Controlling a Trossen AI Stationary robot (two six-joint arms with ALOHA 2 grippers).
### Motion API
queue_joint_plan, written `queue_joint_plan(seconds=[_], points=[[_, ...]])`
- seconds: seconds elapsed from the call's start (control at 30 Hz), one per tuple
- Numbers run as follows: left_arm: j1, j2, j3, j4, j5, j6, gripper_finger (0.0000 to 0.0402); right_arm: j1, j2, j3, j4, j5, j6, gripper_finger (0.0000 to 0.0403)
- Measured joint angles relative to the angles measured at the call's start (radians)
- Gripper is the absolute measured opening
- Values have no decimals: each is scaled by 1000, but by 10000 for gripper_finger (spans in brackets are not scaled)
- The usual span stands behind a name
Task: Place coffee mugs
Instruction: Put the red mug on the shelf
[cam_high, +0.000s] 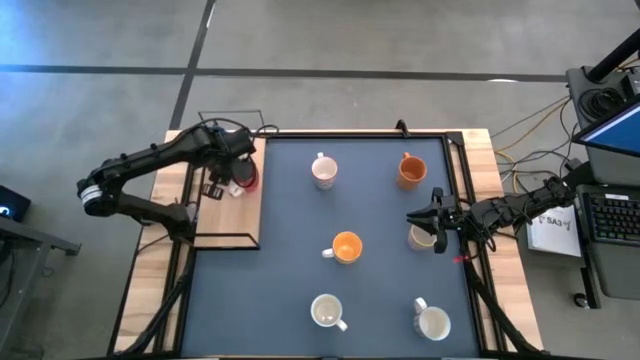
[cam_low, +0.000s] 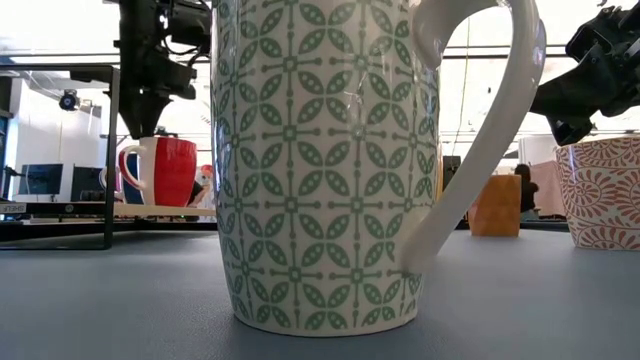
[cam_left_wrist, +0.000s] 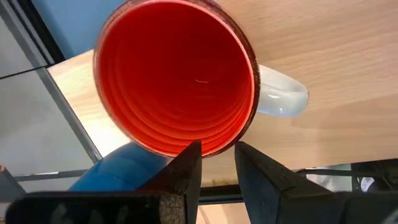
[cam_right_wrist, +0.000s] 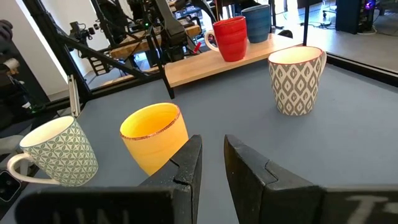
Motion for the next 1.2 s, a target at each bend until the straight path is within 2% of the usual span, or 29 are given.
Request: queue_joint_plan(seconds=[0.43,0.7,0.8,1.03,1.2], points=[[0,105,-1,-5,5,9,76,0,0,0,0,0,0,57],[2,105,-1,19,45,-12,9,0,0,0,0,0,0,57],[3,105,-1,40,54,-30,11,0,0,0,0,0,0,57],[24,105,19,97,53,-152,7,0,0,0,0,0,0,57],[54,116,47,145,56,-302,7,0,0,0,0,0,0,57]])
